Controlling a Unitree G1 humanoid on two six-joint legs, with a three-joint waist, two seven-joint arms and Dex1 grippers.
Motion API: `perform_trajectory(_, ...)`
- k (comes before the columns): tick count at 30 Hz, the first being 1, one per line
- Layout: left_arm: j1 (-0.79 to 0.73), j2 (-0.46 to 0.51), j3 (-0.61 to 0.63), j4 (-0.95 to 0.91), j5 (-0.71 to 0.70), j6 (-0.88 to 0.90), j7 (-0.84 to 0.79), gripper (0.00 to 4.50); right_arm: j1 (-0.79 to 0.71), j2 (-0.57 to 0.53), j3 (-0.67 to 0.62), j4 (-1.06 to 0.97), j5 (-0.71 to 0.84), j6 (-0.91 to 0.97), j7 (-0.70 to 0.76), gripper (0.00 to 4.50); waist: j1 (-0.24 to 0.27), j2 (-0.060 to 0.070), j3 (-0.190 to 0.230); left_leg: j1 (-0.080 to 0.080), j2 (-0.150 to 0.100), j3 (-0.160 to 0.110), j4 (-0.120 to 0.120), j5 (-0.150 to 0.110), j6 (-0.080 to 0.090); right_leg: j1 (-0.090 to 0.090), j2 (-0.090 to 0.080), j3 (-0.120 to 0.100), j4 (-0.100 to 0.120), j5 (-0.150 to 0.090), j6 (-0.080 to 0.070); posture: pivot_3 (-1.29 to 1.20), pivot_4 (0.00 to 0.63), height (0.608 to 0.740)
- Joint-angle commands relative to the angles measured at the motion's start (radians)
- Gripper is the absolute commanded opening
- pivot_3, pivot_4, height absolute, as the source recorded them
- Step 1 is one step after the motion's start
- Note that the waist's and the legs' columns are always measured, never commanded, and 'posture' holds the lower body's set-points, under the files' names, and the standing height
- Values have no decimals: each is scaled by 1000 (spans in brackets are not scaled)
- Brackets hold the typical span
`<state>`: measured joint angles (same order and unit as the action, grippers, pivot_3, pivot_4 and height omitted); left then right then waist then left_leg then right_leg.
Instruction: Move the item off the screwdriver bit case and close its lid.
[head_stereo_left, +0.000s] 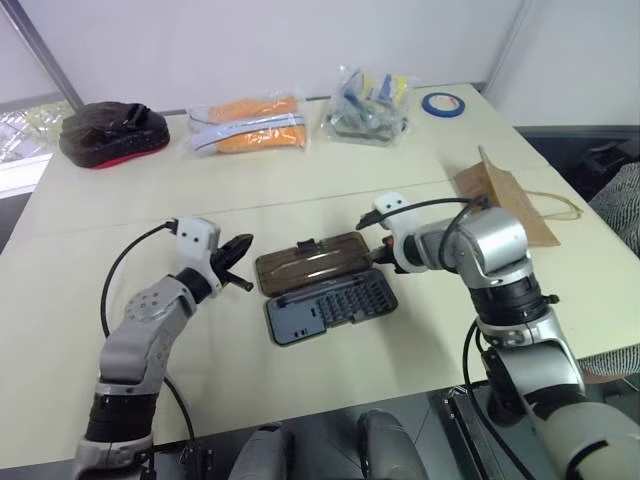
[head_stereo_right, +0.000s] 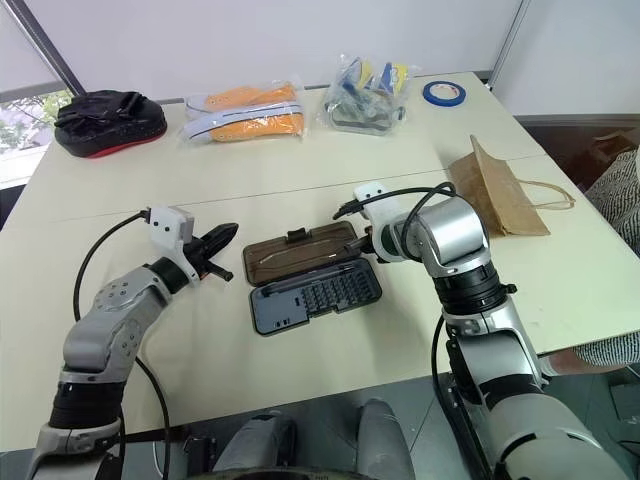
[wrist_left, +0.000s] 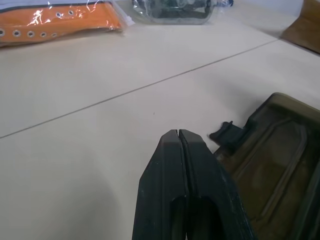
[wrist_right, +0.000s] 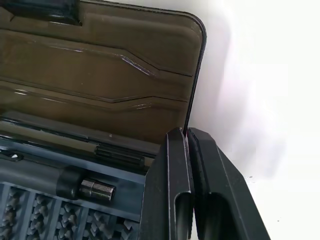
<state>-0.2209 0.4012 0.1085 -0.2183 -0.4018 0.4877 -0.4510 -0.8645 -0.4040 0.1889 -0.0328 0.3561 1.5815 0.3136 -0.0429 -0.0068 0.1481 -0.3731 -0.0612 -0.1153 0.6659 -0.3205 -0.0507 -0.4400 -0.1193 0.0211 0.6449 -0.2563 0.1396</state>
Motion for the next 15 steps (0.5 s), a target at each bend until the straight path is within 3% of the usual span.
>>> perform_trajectory(1,-3,10,21,-45,-2,-9,1,0,23,-17,35,-5,101,33,-19,48,1,0,0,0,0,0,0,0,0,0,0,0,0,0,0,0,150,740)
perform_trajectory(15,-17,10,12,-30,3,-13,-4,0,83,-149,-23,-51,400,33,-248,48,33,0,0,0,0,0,0,0,1,7,0,-2,-11,0,0,0,150,740)
